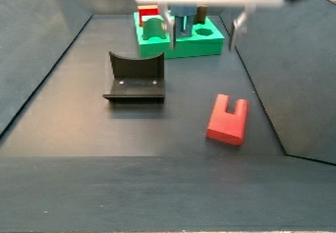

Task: Pick up the square-circle object. Move up. Rotate the square-circle object. Place the square-circle object on the fixture. Regrasp the square-circle object. Move to above the board. Insert the square-circle object.
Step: Pick up the square-circle object.

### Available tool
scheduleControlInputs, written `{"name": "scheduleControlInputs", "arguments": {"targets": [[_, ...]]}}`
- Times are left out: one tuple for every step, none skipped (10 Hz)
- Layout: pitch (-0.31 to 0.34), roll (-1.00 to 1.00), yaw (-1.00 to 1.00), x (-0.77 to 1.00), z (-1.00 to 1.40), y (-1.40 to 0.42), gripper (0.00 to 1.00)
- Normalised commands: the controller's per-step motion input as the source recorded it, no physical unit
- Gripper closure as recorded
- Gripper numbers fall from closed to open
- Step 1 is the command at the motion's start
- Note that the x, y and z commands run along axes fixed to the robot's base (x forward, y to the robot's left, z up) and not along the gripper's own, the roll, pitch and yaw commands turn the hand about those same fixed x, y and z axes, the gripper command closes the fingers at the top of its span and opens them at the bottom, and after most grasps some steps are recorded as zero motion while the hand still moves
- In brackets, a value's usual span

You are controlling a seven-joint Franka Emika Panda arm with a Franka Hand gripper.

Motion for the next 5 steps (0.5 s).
{"name": "scheduleControlInputs", "arguments": {"targets": [[0.0, -0.06, -0.39, -0.04, -1.0, 0.62, 0.0], [0.0, -0.09, -0.36, -0.03, -0.93, 0.6, 0.0], [-0.13, -0.15, -0.31, -0.23, -0.7, 0.52, 0.0], [-0.25, -0.25, -0.16, -0.31, -0.46, 0.53, 0.0], [-0.264, -0.33, -0.01, -0.13, -0.36, 0.49, 0.0]]}}
